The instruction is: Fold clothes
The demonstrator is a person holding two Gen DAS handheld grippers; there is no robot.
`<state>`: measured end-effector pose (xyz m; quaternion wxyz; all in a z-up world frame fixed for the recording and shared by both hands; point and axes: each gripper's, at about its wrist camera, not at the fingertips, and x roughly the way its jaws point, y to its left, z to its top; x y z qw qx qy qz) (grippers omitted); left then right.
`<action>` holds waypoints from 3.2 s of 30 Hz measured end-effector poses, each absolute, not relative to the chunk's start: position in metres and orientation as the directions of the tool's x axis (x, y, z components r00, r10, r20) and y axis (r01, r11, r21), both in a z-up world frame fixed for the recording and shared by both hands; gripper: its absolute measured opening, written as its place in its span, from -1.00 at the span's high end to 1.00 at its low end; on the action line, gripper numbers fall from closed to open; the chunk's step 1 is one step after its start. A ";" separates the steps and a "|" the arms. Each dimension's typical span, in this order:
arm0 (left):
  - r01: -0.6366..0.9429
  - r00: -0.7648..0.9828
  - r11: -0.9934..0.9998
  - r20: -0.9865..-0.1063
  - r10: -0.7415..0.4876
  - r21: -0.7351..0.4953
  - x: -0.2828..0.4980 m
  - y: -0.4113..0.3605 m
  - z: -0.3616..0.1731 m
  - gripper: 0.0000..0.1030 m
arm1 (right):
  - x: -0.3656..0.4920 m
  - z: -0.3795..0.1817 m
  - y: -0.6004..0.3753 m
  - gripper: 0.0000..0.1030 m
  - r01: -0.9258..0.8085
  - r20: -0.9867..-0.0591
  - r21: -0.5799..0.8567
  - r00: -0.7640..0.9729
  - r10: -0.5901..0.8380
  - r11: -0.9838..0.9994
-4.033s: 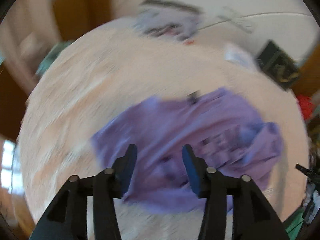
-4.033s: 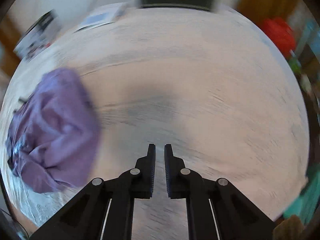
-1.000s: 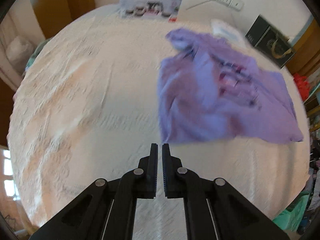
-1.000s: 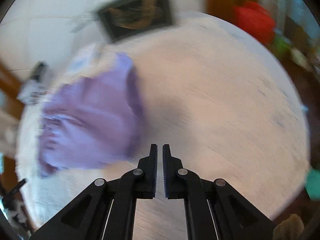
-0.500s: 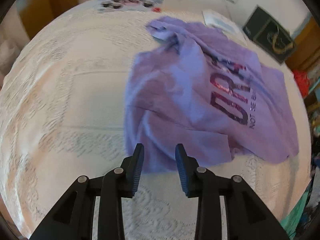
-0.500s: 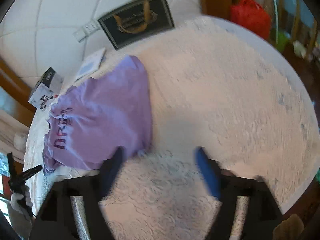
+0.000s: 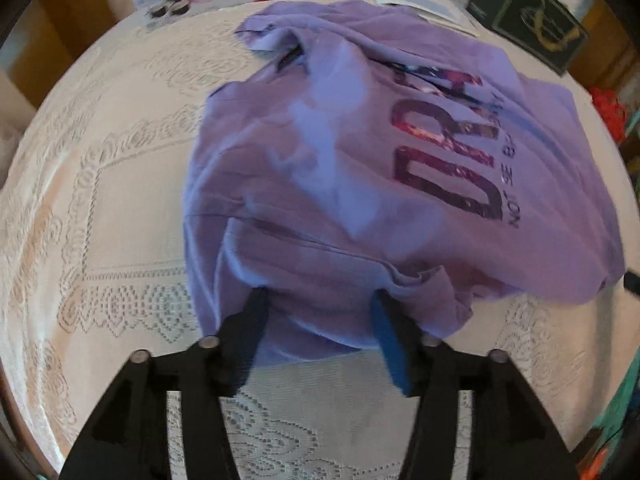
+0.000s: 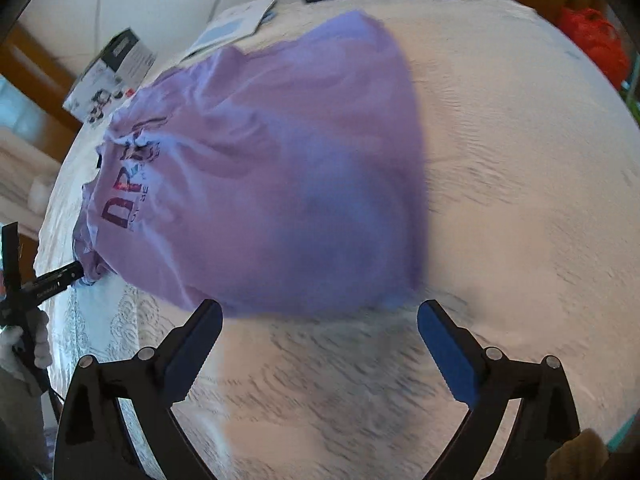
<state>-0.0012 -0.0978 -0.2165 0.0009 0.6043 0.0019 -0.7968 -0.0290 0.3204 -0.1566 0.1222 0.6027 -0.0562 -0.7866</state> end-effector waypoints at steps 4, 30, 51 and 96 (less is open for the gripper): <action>0.038 -0.291 -0.999 -0.957 0.009 -0.021 0.001 -0.103 -0.216 -0.25 | -0.041 -0.179 0.312 -0.91 0.088 -0.944 0.235 -0.216 -0.249 -0.968; 0.022 -0.486 -0.997 -0.872 0.055 -0.075 0.036 -0.134 -0.127 0.95 | -0.022 -0.147 0.359 -0.83 0.081 -0.948 0.177 -0.253 -0.192 -0.981; 0.101 -0.447 -0.987 -0.892 0.065 -0.123 0.006 -0.145 -0.148 0.72 | -0.153 -0.045 0.291 -0.15 0.171 -0.865 0.093 -0.474 -0.164 -0.981; -0.098 -0.268 -0.991 -0.957 0.110 -0.086 0.120 -0.102 -0.159 0.82 | 0.054 -0.117 0.378 0.81 0.118 -0.962 0.268 -0.013 -0.271 -0.956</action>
